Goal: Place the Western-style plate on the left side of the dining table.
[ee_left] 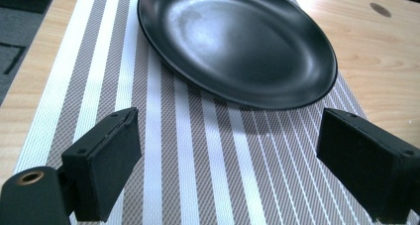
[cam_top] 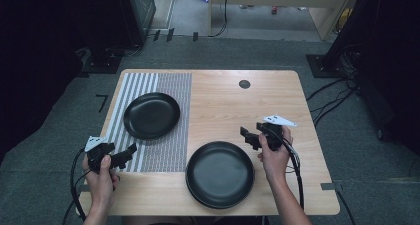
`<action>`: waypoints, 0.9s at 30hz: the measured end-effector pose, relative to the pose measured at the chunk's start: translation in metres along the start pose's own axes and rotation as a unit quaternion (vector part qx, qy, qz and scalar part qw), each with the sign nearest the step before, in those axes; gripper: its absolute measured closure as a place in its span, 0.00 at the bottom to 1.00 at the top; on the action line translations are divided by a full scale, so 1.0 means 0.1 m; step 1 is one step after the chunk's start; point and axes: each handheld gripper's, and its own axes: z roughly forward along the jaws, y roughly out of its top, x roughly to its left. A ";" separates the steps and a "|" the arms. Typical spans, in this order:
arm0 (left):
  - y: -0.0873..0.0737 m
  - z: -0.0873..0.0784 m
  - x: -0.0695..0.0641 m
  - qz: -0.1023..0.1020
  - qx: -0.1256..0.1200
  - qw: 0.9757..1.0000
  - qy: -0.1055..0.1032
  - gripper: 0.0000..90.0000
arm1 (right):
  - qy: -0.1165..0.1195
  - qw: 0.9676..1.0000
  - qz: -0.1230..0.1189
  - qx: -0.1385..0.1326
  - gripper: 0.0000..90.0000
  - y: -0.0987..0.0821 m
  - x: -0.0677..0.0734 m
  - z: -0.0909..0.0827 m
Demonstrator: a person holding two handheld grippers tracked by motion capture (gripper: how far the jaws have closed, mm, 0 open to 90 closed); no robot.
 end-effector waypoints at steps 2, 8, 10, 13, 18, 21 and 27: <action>-0.04 -0.02 -0.01 0.003 -0.001 1.000 0.004 0.11 | -0.003 1.000 -0.001 0.000 0.32 -0.04 -0.04 -0.05; -0.17 -0.09 -0.01 0.014 -0.003 1.000 0.014 0.11 | -0.012 1.000 0.009 -0.007 0.32 -0.15 -0.20 -0.22; -0.22 -0.15 -0.01 0.019 -0.008 1.000 0.017 0.11 | -0.015 1.000 0.012 -0.008 0.32 -0.20 -0.27 -0.28; -0.30 -0.20 0.00 0.032 -0.011 0.999 0.027 0.11 | -0.024 0.999 0.017 -0.011 0.32 -0.28 -0.39 -0.38; -0.43 -0.23 0.05 0.032 -0.006 0.999 0.037 0.11 | -0.035 0.999 0.030 -0.008 0.32 -0.42 -0.54 -0.52; -0.49 -0.25 0.08 0.033 0.002 0.999 0.043 0.11 | -0.046 0.998 0.039 -0.010 0.32 -0.52 -0.65 -0.61; -0.56 -0.30 0.16 0.038 0.001 0.998 0.056 0.11 | -0.067 0.996 0.051 -0.005 0.32 -0.69 -0.84 -0.79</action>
